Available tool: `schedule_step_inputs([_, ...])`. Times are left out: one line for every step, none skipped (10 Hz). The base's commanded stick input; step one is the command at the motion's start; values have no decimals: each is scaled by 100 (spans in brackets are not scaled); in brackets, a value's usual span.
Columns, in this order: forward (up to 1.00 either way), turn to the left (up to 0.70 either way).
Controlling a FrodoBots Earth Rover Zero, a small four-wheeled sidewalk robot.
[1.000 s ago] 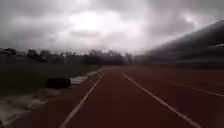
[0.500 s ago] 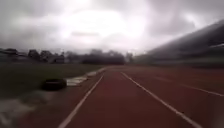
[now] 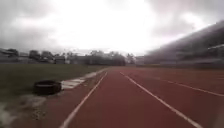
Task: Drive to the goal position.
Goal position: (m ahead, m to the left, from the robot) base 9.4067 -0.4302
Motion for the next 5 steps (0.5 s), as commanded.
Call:
schedule_step_inputs([70,-1])
schedule_step_inputs([70,0])
schedule_step_inputs([70,0])
schedule_step_inputs([70,0])
schedule_step_inputs([70,0])
